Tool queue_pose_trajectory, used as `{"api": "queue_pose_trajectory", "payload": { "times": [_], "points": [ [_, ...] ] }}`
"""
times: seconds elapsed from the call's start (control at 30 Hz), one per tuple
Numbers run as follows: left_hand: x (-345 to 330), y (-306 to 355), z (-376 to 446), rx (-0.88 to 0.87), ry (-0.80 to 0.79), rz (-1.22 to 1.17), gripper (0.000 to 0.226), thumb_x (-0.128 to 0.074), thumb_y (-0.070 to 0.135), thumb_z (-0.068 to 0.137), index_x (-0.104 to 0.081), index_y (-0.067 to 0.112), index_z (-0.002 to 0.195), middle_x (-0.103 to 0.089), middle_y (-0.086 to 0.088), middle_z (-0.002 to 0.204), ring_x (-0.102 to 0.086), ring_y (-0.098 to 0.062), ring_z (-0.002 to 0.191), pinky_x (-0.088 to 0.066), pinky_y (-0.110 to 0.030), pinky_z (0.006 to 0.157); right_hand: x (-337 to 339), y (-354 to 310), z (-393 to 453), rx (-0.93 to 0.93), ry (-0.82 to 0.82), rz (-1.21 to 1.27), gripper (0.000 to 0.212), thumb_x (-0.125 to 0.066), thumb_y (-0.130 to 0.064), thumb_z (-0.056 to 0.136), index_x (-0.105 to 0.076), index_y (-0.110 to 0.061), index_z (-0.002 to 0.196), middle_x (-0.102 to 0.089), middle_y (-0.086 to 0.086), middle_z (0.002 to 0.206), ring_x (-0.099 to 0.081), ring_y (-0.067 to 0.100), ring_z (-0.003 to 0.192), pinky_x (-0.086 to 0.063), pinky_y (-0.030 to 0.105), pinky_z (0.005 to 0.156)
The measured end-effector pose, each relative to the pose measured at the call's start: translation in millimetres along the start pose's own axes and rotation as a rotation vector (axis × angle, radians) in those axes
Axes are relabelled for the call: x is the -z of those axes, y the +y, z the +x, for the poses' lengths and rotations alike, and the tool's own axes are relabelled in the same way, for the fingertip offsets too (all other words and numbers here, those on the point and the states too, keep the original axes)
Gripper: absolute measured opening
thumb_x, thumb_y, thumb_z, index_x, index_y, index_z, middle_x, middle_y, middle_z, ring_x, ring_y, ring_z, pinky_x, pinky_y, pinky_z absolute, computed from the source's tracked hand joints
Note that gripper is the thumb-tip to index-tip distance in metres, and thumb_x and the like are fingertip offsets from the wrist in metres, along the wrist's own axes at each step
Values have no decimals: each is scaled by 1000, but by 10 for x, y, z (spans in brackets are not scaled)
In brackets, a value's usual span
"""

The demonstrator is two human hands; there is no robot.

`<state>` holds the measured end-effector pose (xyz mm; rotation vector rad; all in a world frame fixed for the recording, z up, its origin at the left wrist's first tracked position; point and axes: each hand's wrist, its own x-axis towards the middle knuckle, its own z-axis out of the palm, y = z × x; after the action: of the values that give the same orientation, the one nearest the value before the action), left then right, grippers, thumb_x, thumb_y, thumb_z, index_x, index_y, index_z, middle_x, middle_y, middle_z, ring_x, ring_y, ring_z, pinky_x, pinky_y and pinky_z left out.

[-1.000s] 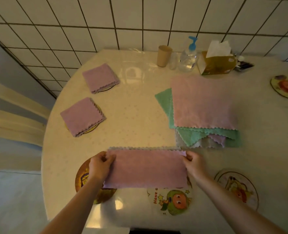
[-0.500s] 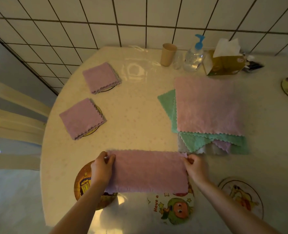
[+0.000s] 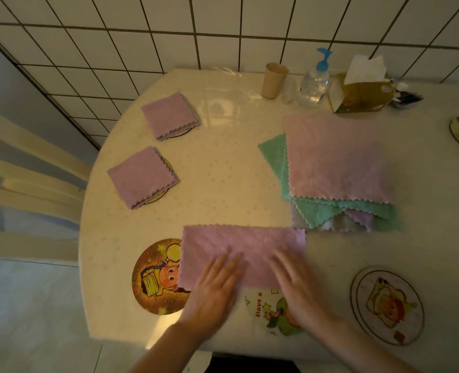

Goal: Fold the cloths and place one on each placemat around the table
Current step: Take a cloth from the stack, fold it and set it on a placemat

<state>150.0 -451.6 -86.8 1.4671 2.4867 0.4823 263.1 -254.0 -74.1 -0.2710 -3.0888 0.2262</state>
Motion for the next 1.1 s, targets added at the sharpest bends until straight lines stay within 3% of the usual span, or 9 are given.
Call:
{"api": "queue_pose_trajectory", "payload": {
  "times": [0.07,0.13,0.3,0.47,0.63,0.73,0.83,0.93,1.1],
  "points": [
    [-181,-26,-101,-3,-93,121,53,-34,39,100,-25,23,150,-19,1,159,-8,-22,147,-13,-44,115,-163,-63,-199,141,-18,-43,50,-52,-1,80,-57,-10,128,-49,8,141,-43,28,132,-42,46,102],
    [-244,-144,-201,47,-149,190,56,-32,43,98,-24,23,150,-23,0,158,-11,-23,146,-15,-44,112,-209,3,-332,131,-66,-94,55,-40,-4,80,-52,-11,133,-45,7,144,-40,26,133,-34,44,104],
    [-181,-472,-501,57,-168,264,60,-37,44,97,-23,22,151,-19,3,158,-17,-20,146,-18,-47,113,-141,179,-548,111,-142,-117,75,-63,2,65,-47,-9,137,-44,9,145,-33,23,135,-38,43,104],
    [-52,-585,-629,173,-98,258,58,-35,43,96,-32,17,148,-25,0,156,-21,-20,145,-21,-49,113,-17,142,-412,81,-171,-133,77,-82,-2,45,-64,-7,119,-61,11,125,-60,28,113,-49,45,93],
    [-29,-559,-609,203,-45,237,55,-35,41,95,-42,16,143,-37,0,151,-31,-20,141,-18,-43,114,-22,93,-230,66,-184,-150,67,-75,-1,56,-58,-10,120,-58,6,118,-57,27,106,-47,43,95],
    [-38,-543,-545,203,26,227,51,-41,35,89,-55,13,133,-52,-3,140,-47,-25,131,-29,-44,108,4,107,-147,28,-239,-171,69,-77,-1,55,-54,-13,120,-55,6,117,-53,27,105,-46,43,94],
    [-3,-502,-451,134,76,271,42,-46,30,85,-65,14,119,-63,-3,123,-57,-27,116,-39,-42,100,37,94,-108,26,-291,-203,72,-76,-2,54,-50,-14,120,-49,7,121,-48,28,109,-44,44,95],
    [1,-436,-341,40,111,308,39,-47,27,87,-64,14,119,-63,-2,122,-58,-26,112,-38,-39,100,50,72,-128,20,-323,-209,73,-76,-3,57,-47,-14,123,-45,8,126,-46,30,114,-41,45,99],
    [-77,-335,-187,-8,11,379,43,-49,19,86,-57,11,128,-58,-8,132,-55,-30,120,-46,-45,101,13,104,-141,59,-219,-247,49,-74,-5,62,-57,-9,107,-59,10,109,-57,30,96,-52,42,81]
  ]
}}
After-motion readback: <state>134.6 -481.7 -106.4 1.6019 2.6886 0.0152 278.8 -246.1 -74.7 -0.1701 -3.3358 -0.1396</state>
